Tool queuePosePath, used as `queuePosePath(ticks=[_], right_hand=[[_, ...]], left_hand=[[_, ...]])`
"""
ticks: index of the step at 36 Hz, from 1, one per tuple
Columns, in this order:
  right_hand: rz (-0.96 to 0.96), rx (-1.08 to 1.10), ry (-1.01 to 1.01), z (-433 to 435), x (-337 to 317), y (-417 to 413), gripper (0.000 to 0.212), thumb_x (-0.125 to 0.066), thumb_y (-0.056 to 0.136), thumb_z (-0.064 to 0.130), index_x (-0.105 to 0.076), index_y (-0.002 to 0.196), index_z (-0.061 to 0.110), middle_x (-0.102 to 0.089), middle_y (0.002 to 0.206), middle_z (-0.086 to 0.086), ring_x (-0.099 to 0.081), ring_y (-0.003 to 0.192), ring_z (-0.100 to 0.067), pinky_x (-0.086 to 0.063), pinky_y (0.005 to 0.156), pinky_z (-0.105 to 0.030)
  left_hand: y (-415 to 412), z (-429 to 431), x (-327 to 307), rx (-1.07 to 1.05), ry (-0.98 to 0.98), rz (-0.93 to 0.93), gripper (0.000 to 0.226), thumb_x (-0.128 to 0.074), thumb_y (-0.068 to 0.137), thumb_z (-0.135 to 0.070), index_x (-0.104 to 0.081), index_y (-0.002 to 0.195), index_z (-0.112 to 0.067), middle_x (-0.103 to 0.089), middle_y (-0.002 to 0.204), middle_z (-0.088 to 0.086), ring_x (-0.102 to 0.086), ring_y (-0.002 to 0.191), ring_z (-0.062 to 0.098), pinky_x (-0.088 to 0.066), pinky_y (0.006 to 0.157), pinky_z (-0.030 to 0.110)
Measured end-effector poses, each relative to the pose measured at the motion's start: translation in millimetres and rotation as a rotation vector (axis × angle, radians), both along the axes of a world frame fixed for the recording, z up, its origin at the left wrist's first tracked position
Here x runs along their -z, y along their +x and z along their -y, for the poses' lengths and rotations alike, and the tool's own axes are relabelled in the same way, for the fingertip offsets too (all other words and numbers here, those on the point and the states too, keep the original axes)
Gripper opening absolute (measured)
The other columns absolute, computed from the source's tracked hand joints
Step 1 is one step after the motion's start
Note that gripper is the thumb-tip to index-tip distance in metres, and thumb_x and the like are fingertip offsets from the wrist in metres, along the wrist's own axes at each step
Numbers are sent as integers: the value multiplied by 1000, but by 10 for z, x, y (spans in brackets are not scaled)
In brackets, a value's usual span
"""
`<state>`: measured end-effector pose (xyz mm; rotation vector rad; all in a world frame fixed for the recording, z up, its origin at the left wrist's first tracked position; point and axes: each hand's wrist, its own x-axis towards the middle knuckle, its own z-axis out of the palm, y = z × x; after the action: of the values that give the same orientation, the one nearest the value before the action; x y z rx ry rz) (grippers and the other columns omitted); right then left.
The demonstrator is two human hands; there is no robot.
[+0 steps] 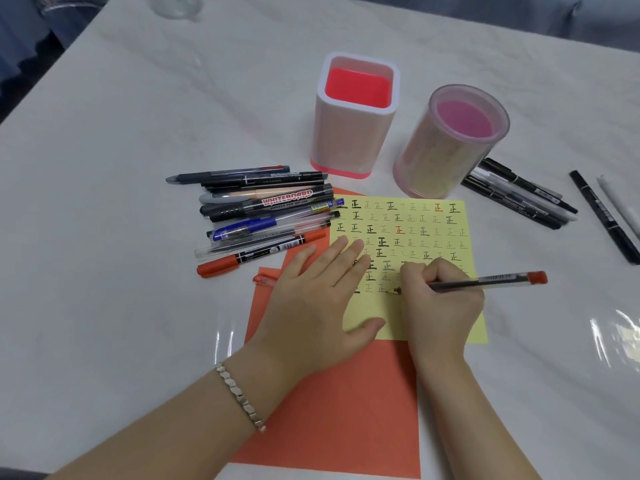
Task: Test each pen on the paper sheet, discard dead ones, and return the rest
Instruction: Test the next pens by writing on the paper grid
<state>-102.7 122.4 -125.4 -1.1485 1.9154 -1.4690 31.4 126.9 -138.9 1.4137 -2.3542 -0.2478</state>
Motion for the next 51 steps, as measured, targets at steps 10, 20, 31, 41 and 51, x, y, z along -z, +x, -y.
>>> queuePosePath(ticks=[10,20,31,41,51], right_hand=[[160,12,9,-12,-137,-77,39,-60,81,7,-39,48,3,-41,39,1,-34,40,-6,-31,44,-16],[193,-90,102,-184,-254,-331,35,-66,83,17,-44,56,15,-43,40,10,-39,43,-6,-32,47,-17],[172,-246,143,-257,-304,-281,33,-72,78,13,-49,54,16,-52,50,2,-44,48,-7,-32,48,-17],[562,-441,67,-319,-611,-188,64,-56,57,80,-76,81,24,-74,76,-12,-71,85,-22,-52,79,-21],[544,-424,20,-358,-750,-257,60,-53,61,75,-76,73,21,-72,67,-12,-70,82,-23,-53,77,-22]], left_hand=[[24,-5,-81,35,31,15,55,-44,84,-48,-62,121,-10,-56,132,5,-48,126,18,-28,104,42],[643,-7,-295,-111,-62,-9,40,-45,75,-25,-66,104,-8,-65,99,5,-51,93,18,-34,82,29],[813,-14,-231,-99,-16,41,29,-42,85,-30,-65,86,-12,-60,82,0,-42,80,13,-34,71,25],[253,-154,-753,-304,408,-890,22,-63,84,-10,-60,84,-32,-62,80,-22,-54,73,-6,-40,66,5],[118,-191,-882,-232,457,-859,24,-63,85,-12,-61,87,-37,-61,89,-22,-54,76,3,-42,67,8]])
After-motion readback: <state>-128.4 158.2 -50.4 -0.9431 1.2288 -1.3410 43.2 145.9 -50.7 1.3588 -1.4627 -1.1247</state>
